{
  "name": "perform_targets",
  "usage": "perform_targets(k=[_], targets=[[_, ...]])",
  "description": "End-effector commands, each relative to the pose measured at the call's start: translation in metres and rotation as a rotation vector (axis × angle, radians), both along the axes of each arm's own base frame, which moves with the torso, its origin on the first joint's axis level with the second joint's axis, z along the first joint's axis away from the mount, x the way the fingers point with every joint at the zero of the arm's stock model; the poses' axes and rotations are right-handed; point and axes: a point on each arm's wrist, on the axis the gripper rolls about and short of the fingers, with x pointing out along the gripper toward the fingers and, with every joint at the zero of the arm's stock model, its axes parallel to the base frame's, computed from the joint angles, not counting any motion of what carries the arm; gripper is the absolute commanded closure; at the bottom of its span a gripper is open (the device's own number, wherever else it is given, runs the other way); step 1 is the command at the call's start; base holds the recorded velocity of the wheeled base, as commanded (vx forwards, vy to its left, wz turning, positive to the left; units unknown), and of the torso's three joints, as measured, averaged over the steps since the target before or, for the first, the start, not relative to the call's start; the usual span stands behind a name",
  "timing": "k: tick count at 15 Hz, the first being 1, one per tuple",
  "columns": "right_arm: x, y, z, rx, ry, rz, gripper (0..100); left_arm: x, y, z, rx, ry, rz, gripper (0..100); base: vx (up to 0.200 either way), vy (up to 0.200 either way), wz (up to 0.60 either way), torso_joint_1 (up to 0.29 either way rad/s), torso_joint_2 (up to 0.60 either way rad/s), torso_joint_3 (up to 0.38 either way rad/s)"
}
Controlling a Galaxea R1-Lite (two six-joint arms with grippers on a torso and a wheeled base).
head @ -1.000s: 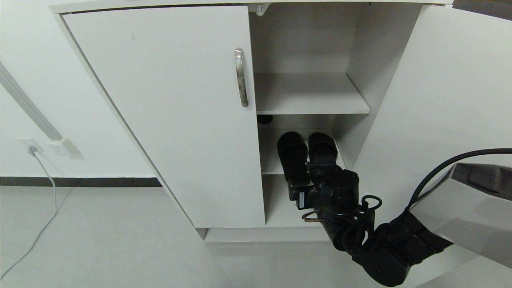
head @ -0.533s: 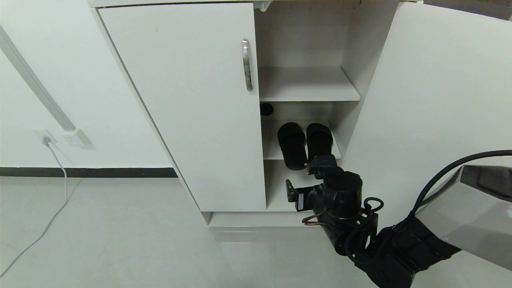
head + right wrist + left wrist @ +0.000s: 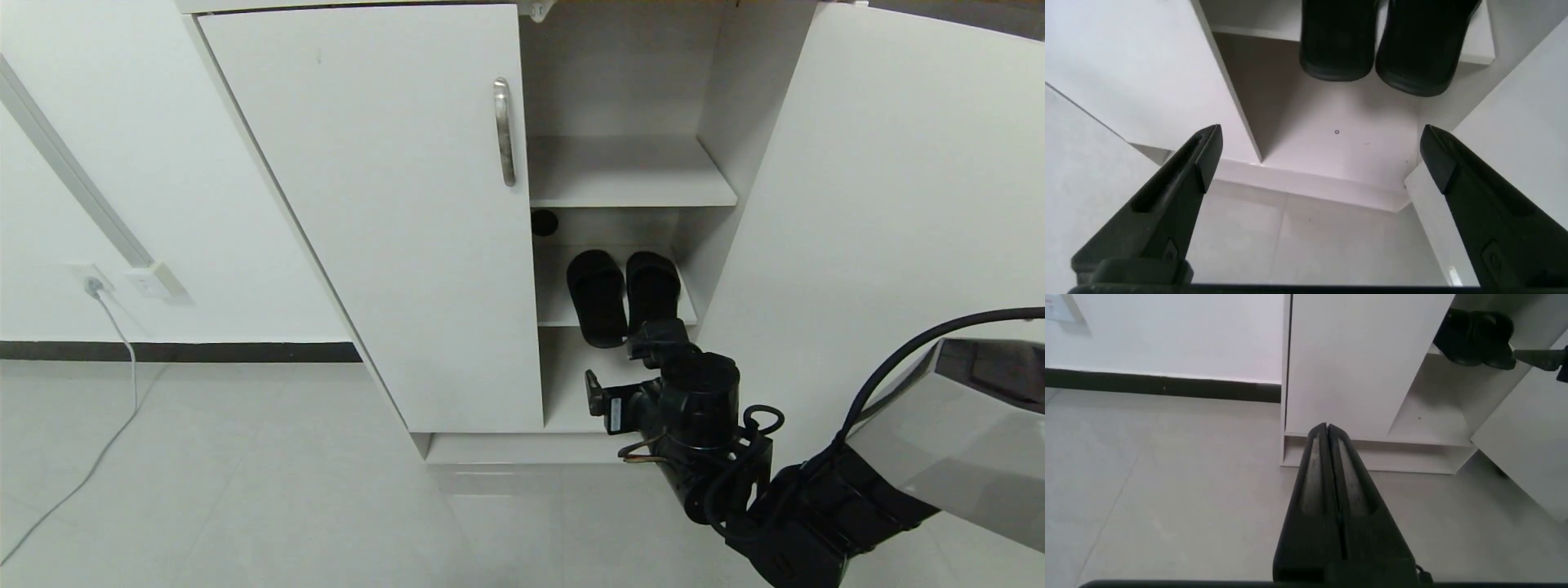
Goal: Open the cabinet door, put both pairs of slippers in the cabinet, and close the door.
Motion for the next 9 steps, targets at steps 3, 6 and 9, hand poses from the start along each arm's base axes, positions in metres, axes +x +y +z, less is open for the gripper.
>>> perform_targets(k=[3,6,9], targets=[[-0.0004,0.0001,-0.0026,-0.007,0.006,0.001,0,0.0002,0.0000,-0.0003,0.000,0.002,0.000,100,0.000,0.000,0.00,0.000,0.00,0.072],[-0.0005,0.0000,-0.0035,-0.009,0.008,0.001,0,0.0001,0.0000,0.0001,0.000,0.001,0.000,100,0.000,0.000,0.00,0.004,0.01,0.188],[-0.0005,0.0000,-0.0035,-0.009,0.008,0.001,0,0.0001,0.0000,0.0001,0.000,0.001,0.000,100,0.000,0.000,0.00,0.004,0.01,0.199]])
